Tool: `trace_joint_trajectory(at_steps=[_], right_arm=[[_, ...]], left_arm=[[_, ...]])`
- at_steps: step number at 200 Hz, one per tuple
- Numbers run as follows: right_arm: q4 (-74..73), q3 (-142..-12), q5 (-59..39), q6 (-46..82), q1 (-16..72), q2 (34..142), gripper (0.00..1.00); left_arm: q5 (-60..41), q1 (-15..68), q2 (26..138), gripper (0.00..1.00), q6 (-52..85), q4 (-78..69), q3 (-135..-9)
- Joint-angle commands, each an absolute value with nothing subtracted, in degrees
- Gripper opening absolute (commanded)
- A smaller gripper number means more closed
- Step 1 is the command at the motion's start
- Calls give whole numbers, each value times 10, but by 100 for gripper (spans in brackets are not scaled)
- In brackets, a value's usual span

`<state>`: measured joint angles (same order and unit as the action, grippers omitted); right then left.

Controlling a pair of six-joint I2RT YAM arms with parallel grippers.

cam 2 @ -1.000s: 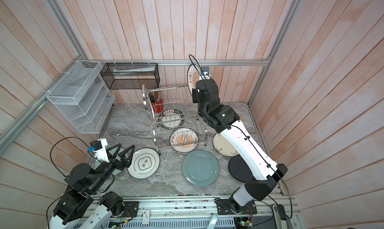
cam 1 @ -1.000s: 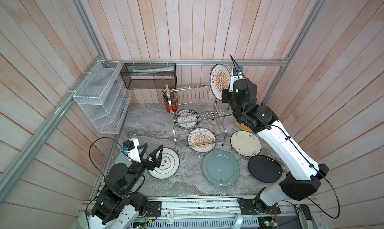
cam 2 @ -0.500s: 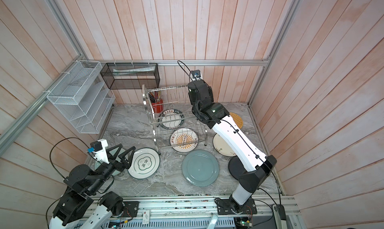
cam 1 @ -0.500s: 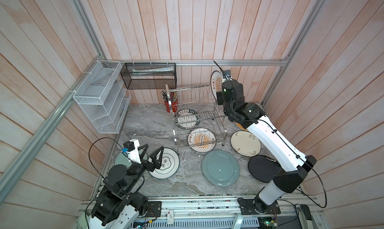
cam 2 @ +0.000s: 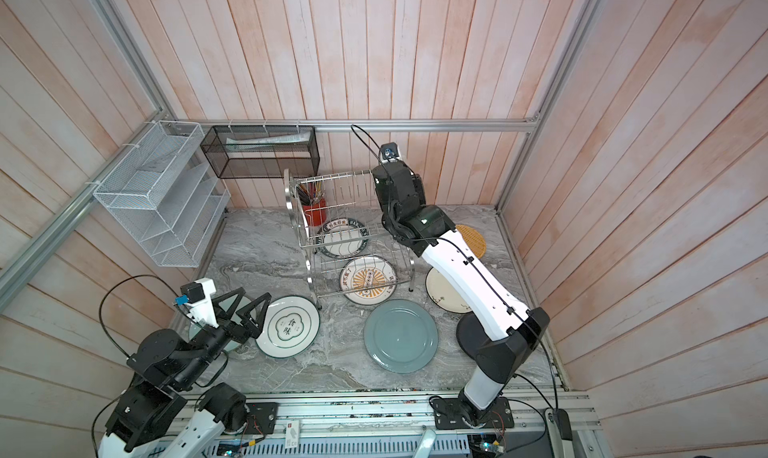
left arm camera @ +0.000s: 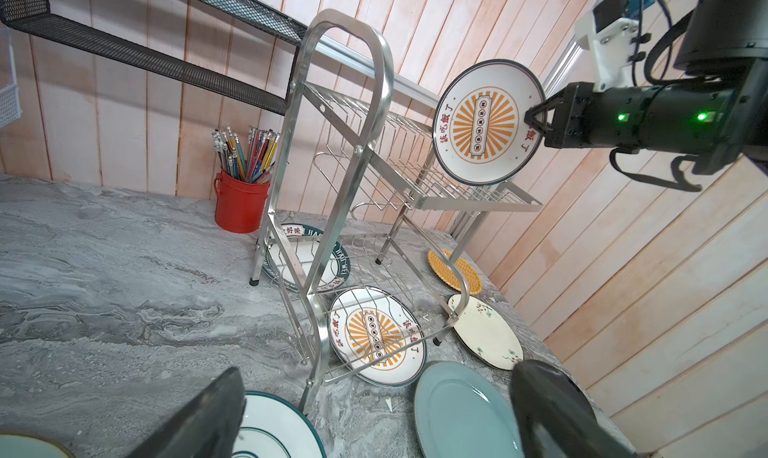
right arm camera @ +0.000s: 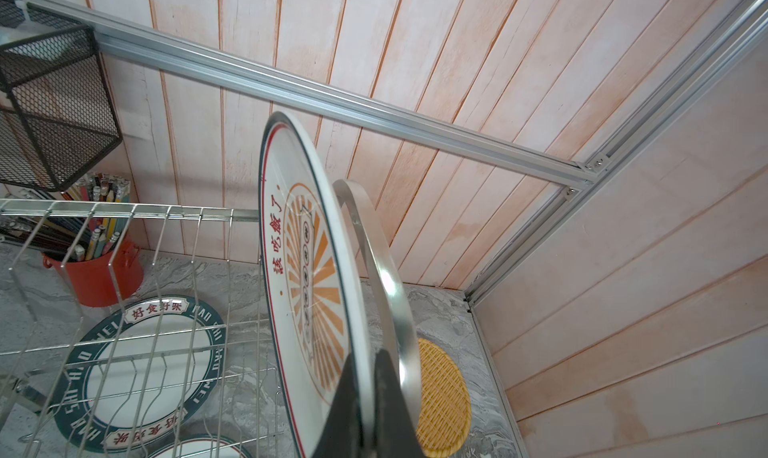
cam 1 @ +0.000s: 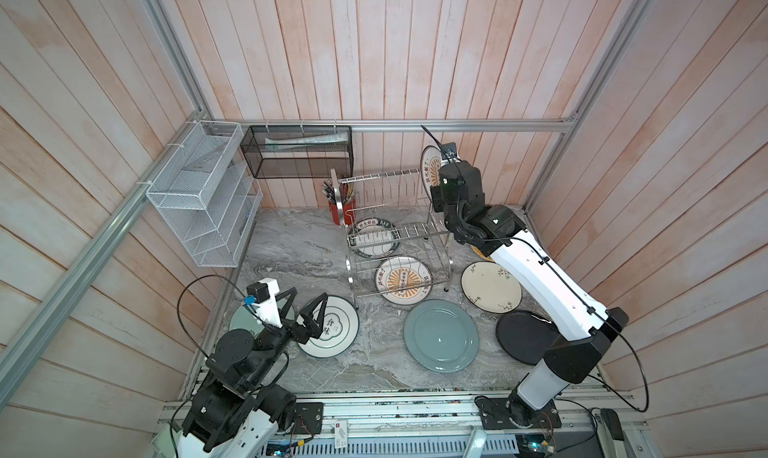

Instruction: Load the plates into the dish rack

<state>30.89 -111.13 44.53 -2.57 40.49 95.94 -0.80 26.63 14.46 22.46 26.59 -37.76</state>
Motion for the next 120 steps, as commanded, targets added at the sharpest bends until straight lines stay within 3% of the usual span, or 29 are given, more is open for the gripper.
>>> trace_joint_trajectory(at_steps=[1, 120], right_arm=[[319, -1118, 440, -21, 402, 967, 0], [420, -1191, 394, 40, 390, 992, 0]], left_arm=[[-15, 264, 136, 100, 216, 260, -372], [-17, 263, 138, 100, 216, 259, -371]])
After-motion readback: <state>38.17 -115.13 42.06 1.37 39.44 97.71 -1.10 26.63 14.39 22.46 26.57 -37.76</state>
